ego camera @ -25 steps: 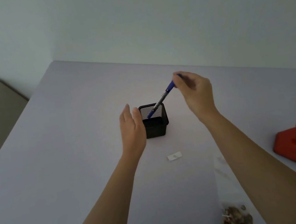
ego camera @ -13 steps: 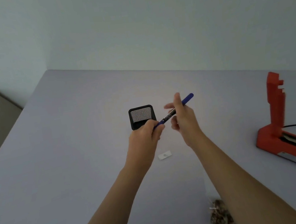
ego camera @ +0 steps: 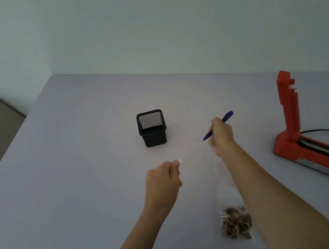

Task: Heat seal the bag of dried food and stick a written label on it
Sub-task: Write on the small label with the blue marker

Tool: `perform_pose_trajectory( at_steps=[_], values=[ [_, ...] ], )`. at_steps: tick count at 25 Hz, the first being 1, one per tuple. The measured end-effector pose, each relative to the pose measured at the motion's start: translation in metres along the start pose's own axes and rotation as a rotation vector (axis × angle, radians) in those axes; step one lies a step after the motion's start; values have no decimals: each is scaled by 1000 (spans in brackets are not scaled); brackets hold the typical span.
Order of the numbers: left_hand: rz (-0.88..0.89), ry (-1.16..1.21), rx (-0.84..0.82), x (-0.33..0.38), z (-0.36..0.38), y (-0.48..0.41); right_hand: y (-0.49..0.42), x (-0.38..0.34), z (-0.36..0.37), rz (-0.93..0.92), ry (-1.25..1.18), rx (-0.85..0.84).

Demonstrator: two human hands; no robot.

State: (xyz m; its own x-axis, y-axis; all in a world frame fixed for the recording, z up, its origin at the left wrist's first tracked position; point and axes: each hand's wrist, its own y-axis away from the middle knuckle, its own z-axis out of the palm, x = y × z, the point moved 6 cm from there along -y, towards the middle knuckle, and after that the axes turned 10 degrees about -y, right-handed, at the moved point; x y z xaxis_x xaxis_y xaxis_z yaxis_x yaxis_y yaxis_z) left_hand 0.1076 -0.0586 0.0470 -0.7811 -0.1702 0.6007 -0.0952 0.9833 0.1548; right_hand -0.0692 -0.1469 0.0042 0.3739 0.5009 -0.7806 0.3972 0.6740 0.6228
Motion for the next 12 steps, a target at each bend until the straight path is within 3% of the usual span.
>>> perform_pose_trajectory(
  at_steps=[2,5,9,12],
  values=[
    [-137,88,-39,-31,5,9,-6,-7,-3,-34,30,-93],
    [-156,-131,55,-73,4,-7,9,10,12,-24,3,-214],
    [-260,-254,37,-120,0,-22,22,44,15,18,-147,-282],
    [-240,-278,7,-139,2,-26,24,61,14,-28,-138,-280]
  ],
)
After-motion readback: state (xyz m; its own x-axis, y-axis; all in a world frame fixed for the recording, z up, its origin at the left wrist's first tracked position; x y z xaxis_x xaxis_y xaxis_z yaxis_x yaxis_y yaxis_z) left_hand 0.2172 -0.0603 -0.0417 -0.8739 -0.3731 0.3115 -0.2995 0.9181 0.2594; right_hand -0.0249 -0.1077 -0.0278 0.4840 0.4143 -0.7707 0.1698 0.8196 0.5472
